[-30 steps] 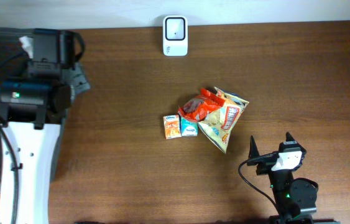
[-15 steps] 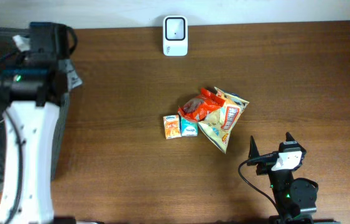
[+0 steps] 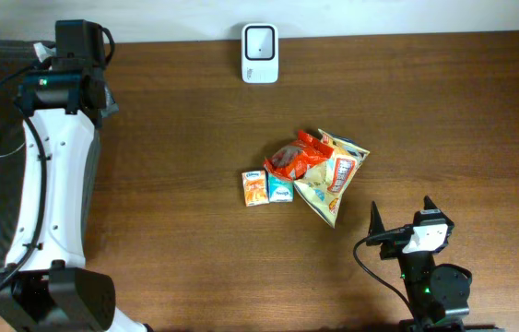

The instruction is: Scan the item barcode

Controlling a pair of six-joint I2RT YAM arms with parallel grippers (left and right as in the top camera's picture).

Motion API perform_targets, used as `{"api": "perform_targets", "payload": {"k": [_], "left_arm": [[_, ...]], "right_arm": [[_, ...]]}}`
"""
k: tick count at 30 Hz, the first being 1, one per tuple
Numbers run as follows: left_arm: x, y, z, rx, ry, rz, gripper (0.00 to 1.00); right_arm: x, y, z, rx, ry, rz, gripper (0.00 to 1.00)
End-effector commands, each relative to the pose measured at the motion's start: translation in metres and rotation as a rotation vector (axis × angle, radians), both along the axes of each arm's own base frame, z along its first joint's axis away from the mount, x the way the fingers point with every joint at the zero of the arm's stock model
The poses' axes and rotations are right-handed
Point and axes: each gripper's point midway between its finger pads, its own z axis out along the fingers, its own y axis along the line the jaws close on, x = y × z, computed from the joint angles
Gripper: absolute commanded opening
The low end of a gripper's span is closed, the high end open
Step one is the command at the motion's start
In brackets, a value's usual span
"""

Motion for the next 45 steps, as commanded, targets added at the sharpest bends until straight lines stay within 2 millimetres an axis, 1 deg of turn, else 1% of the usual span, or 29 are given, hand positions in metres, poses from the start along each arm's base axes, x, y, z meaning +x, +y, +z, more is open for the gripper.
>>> {"api": "perform_targets", "payload": {"k": [1, 3, 6, 8, 9, 12, 15, 16, 17, 18, 20, 21, 24, 25, 26, 28, 32, 36, 41, 42, 43, 45], "left_arm": [[-0.003, 0.019, 0.005, 0.039, -0.003, 0.038, 0.00], [-0.001, 0.018, 0.005, 0.036, -0.010, 0.035, 0.00], [0.001, 0.007, 0.007, -0.023, -0.029, 0.000, 0.00], [0.000, 0.000, 0.013, -0.065, -0.054, -0.026, 0.00], [-0.001, -0.006, 0.020, -0.092, -0.079, -0.045, 0.00], [-0.010, -0.019, 0.050, -0.148, -0.168, -0.095, 0.00], [-0.031, -0.022, 0.085, -0.145, -0.258, -0.107, 0.00], [-0.037, -0.022, 0.093, -0.143, -0.275, -0.109, 0.00], [-0.045, -0.023, 0.100, -0.143, -0.290, -0.110, 0.03], [-0.049, -0.024, 0.103, -0.148, -0.297, -0.116, 0.20], [-0.058, -0.036, 0.107, -0.202, -0.302, -0.158, 0.86], [-0.063, -0.048, 0.106, -0.258, -0.297, -0.200, 0.99], [-0.074, -0.097, 0.099, -0.491, -0.251, -0.358, 0.99], [-0.078, -0.117, 0.094, -0.580, -0.219, -0.415, 0.99], [-0.082, -0.130, 0.091, -0.633, -0.191, -0.451, 0.99], [-0.091, -0.156, 0.081, -0.659, -0.115, -0.565, 0.99], [-0.104, -0.192, 0.066, -0.631, 0.002, -0.730, 0.99], [-0.109, -0.212, 0.059, -0.613, 0.051, -0.782, 0.99], [-0.105, -0.237, 0.046, -0.597, 0.100, -0.843, 0.99], [-0.104, -0.239, 0.043, -0.596, 0.114, -0.845, 0.99], [-0.102, -0.237, 0.039, -0.580, 0.124, -0.836, 0.99], [-0.093, -0.220, 0.032, -0.481, 0.130, -0.774, 0.99]], "right_arm": [[0.000, 0.000, -0.003, -0.001, 0.006, -0.002, 0.98], [0.000, 0.000, -0.003, -0.001, 0.006, -0.002, 0.98], [0.000, 0.000, -0.003, -0.001, 0.006, -0.002, 0.98], [0.000, 0.000, -0.003, -0.001, 0.006, -0.002, 0.98], [0.000, 0.000, -0.003, -0.001, 0.006, -0.002, 0.99], [0.000, 0.000, -0.003, -0.001, 0.006, -0.002, 0.98], [0.000, 0.000, -0.003, -0.001, 0.006, -0.002, 0.98], [0.000, 0.000, -0.003, -0.001, 0.006, -0.002, 0.98], [0.000, 0.000, -0.003, -0.001, 0.006, -0.002, 0.98], [0.000, 0.000, -0.003, -0.001, 0.006, -0.002, 0.98], [0.000, 0.000, -0.003, -0.001, 0.006, -0.002, 0.98], [0.000, 0.000, -0.003, -0.001, 0.006, -0.002, 0.98], [0.000, 0.000, -0.004, -0.001, 0.007, -0.002, 0.98], [0.000, 0.000, -0.003, -0.001, 0.006, -0.002, 0.98], [0.000, 0.000, -0.003, -0.001, 0.006, -0.002, 0.98], [0.000, 0.000, -0.003, -0.001, 0.006, -0.002, 0.98], [0.000, 0.000, -0.004, -0.001, 0.007, -0.002, 0.98], [0.000, 0.000, -0.003, -0.001, 0.006, -0.002, 0.98], [0.000, 0.000, -0.003, -0.001, 0.006, -0.002, 0.98], [0.000, 0.000, -0.003, -0.001, 0.006, -0.002, 0.98], [0.000, 0.000, -0.003, -0.001, 0.006, -0.002, 0.98], [0.000, 0.000, -0.003, -0.001, 0.006, -0.002, 0.98]]}}
